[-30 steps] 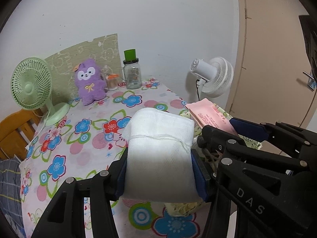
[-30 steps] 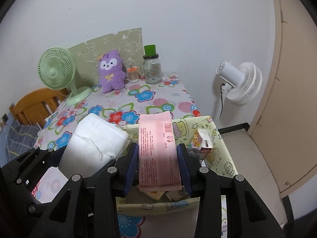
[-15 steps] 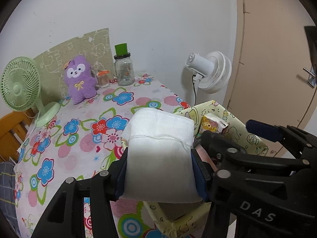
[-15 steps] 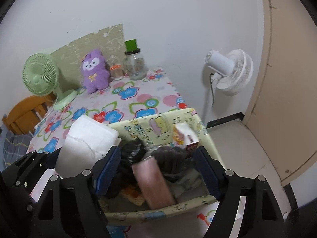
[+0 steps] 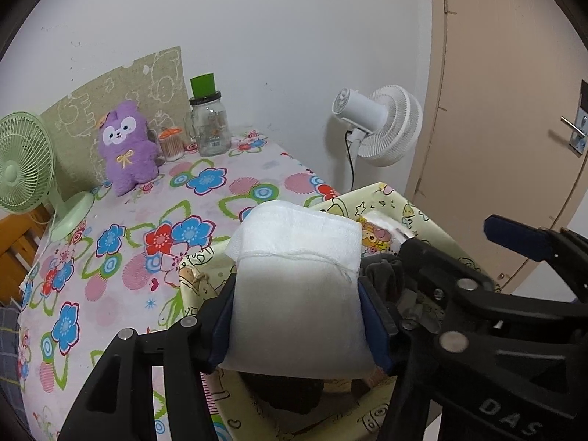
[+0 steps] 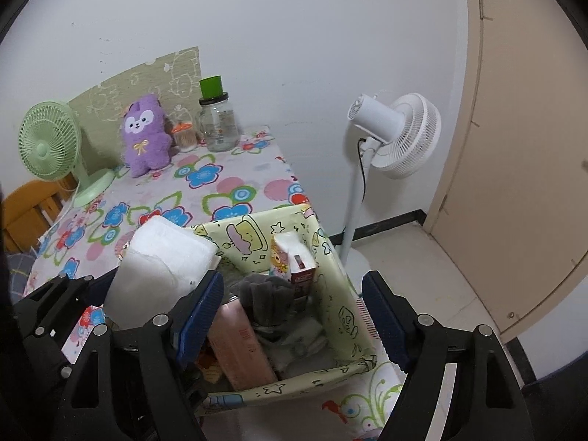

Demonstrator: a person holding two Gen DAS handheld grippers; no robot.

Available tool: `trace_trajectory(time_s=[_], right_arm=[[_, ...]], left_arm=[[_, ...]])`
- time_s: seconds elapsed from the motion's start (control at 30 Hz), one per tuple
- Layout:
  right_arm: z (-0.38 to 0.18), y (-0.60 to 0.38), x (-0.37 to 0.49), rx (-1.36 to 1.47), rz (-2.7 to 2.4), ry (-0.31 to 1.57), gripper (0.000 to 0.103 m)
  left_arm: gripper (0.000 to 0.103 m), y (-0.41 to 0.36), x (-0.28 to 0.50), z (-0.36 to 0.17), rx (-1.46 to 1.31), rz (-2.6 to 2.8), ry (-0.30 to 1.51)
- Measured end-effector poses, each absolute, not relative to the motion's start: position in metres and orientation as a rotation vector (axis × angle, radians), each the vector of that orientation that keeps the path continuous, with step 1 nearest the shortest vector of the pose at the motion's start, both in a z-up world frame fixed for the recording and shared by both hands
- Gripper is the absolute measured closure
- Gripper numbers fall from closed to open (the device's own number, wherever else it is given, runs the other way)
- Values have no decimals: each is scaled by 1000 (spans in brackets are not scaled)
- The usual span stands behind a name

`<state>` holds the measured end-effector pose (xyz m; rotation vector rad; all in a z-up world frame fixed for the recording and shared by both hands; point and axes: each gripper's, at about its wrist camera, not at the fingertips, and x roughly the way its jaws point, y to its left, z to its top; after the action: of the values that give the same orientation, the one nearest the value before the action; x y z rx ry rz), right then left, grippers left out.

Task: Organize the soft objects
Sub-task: 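Lower the pink packet into the box with right tool while left lowers cotton pads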

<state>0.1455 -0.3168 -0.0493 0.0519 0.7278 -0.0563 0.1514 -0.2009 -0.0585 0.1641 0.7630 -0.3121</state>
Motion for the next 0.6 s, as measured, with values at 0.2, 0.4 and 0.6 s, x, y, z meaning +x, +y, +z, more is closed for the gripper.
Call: trace_trajectory(time_s=[0.2, 0.4, 0.6], right_arm=[[-50, -319, 145, 53, -63, 729, 23], [-49, -320, 140, 68, -68, 711, 23], [-51, -314, 136, 68, -68, 719, 23]], left_arm=[[18, -205, 155, -64, 167, -320, 785], [4, -208, 151, -63, 183, -318, 768], [3, -200, 145, -61, 180, -316, 771]])
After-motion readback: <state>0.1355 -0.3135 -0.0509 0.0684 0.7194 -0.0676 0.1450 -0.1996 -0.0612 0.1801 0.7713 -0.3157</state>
